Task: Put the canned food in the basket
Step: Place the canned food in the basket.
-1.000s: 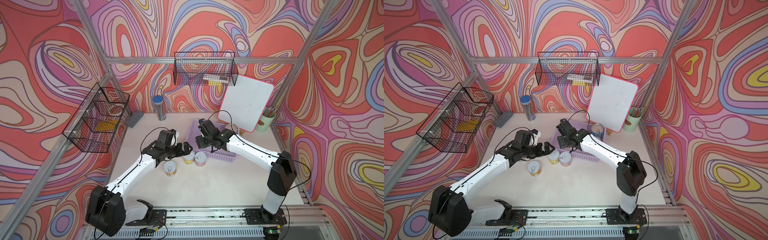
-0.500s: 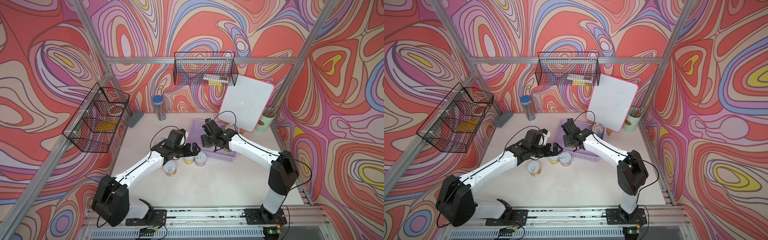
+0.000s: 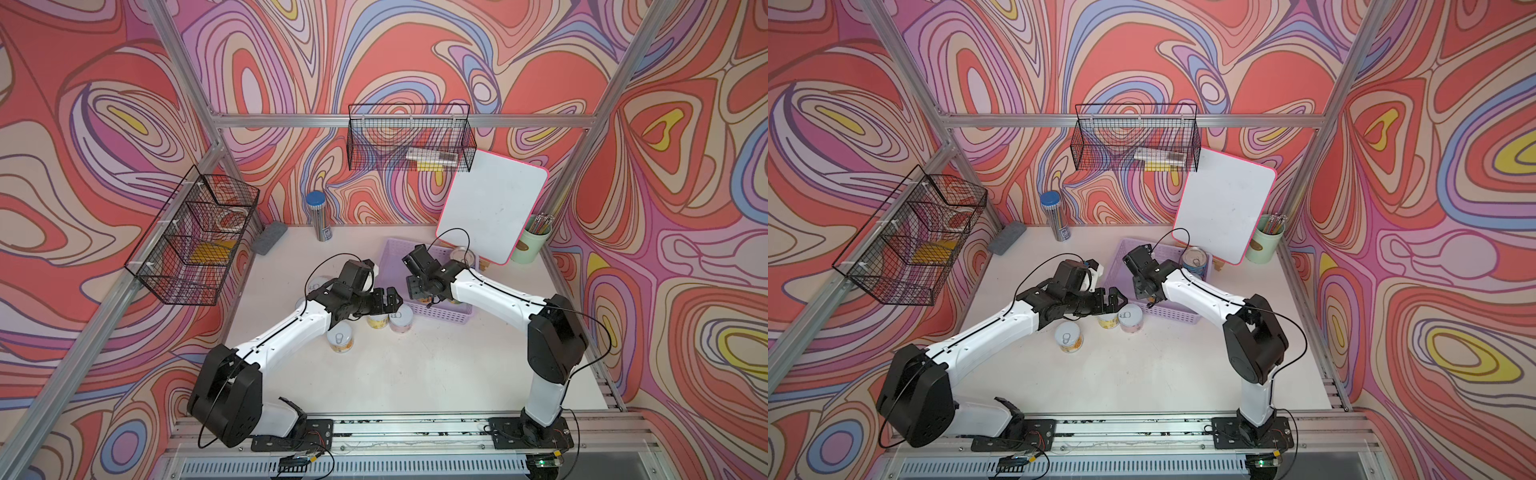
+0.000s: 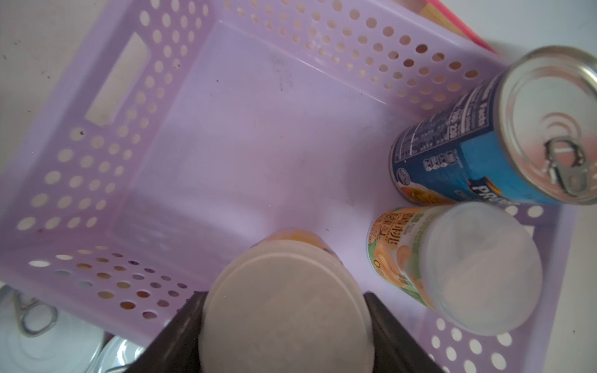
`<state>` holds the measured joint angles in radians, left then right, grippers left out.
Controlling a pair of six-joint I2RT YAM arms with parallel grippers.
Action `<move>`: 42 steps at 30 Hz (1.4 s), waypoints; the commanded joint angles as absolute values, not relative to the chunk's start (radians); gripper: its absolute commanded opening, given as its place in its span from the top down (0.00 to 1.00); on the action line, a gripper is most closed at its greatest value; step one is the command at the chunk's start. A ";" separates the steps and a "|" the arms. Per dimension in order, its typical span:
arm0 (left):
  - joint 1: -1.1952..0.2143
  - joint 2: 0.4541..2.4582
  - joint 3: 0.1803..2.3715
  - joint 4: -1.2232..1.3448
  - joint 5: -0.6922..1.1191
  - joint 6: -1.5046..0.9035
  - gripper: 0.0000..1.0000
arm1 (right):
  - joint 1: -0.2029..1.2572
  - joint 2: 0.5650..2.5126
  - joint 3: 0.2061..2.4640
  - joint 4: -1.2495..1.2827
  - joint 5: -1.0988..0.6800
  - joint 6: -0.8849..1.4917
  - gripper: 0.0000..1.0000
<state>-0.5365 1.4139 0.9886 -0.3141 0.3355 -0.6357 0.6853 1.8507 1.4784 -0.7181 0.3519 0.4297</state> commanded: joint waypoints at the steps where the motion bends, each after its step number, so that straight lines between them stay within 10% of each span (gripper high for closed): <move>1: -0.551 1.436 1.027 -0.296 0.330 -0.618 0.01 | 0.668 1.834 1.448 -0.728 0.385 0.489 0.49; 42: -0.648 1.586 1.153 -0.323 0.352 -0.553 0.01 | 0.535 1.746 1.244 -0.804 0.438 0.699 0.47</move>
<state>-0.6304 1.5665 1.1187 -0.3088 0.3447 -0.5900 0.5556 1.7802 1.2629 -0.8009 0.3996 0.6868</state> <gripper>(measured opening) 0.991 0.681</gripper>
